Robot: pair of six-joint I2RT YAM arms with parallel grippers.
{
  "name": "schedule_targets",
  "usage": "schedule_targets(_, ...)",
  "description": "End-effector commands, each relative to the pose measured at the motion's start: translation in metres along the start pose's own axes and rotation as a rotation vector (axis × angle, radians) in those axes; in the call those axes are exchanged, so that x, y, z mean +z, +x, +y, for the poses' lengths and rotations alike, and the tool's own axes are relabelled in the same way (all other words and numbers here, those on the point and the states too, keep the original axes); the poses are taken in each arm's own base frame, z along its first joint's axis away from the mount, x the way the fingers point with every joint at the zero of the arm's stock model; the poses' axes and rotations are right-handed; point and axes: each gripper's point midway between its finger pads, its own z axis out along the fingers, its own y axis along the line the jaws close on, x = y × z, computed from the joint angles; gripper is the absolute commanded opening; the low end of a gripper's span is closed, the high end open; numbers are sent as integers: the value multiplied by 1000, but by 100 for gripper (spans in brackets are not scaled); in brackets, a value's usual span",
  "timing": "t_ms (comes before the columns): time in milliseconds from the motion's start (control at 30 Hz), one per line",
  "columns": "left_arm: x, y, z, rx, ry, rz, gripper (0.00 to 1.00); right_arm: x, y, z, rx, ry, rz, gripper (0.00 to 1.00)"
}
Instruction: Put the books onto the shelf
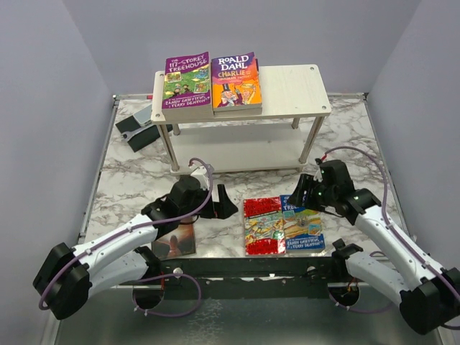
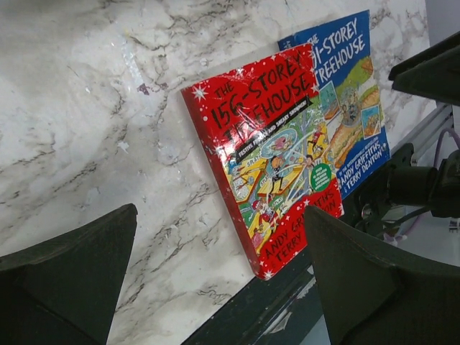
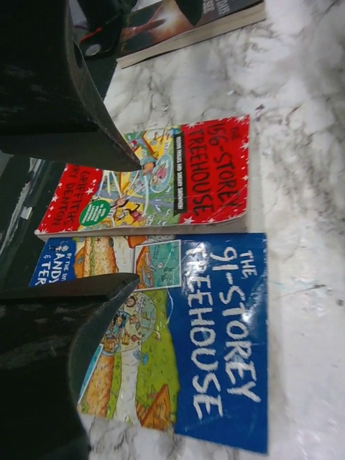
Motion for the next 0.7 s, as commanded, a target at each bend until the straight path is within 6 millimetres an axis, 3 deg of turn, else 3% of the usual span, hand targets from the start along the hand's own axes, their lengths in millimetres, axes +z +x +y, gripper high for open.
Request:
schedule_targets(0,13,12,-11,-48,83,19,99,23,23,16,20,-92,79,61)
schedule_targets(167,23,32,-1,-71,69,67,99,46,50,28,-16,-85,157,61)
schedule_targets(333,29,46,11,-89,32,105,99,63,62,31,-29,-54,181,61)
schedule_targets(433,30,52,20,-105,-4,109,99,73,68,31,-41,-27,196,59)
schedule_targets(667,28,57,38,-125,-85,102,99,95,91,55,-65,-59,267,57)
